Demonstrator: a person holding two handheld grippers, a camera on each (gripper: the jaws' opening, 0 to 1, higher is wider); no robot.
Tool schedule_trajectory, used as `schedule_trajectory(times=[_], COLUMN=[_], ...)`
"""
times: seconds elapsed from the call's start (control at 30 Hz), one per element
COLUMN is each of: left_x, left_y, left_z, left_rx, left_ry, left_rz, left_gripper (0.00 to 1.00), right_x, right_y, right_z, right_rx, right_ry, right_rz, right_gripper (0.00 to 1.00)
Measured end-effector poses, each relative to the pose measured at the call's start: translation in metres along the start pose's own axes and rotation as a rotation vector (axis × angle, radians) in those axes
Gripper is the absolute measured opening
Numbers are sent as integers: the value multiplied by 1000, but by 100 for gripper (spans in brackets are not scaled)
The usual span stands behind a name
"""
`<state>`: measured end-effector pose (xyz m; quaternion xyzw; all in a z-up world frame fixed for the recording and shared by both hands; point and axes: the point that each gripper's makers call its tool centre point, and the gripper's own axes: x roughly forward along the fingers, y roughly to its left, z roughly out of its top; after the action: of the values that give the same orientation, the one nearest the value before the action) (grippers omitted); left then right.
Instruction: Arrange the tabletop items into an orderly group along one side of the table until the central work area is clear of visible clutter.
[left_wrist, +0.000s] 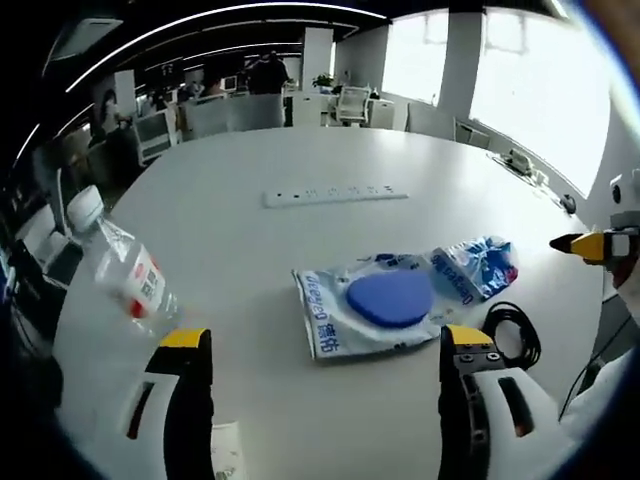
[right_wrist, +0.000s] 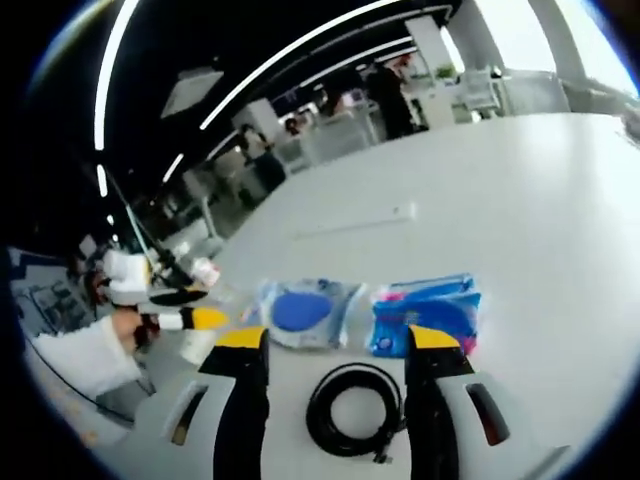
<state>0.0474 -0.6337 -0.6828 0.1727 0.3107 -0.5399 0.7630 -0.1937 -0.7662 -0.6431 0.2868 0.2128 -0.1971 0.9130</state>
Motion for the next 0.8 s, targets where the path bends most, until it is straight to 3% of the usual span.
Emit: schedule_trajectory(times=[0.23, 0.5, 0.8], left_x=[-24, -48, -51], left_y=[10, 23, 3], left_z=[-6, -26, -56], left_rx=[12, -70, -97], left_ry=[-6, 6, 49], left_rz=[43, 100, 89], left_gripper=[97, 97, 94], right_x=[-21, -36, -36], right_y=[-22, -39, -33], right_z=[-9, -26, -31], right_rx=[58, 105, 201], right_ry=[-15, 3, -9], right_rz=[-36, -69, -42], right_gripper=[51, 49, 43])
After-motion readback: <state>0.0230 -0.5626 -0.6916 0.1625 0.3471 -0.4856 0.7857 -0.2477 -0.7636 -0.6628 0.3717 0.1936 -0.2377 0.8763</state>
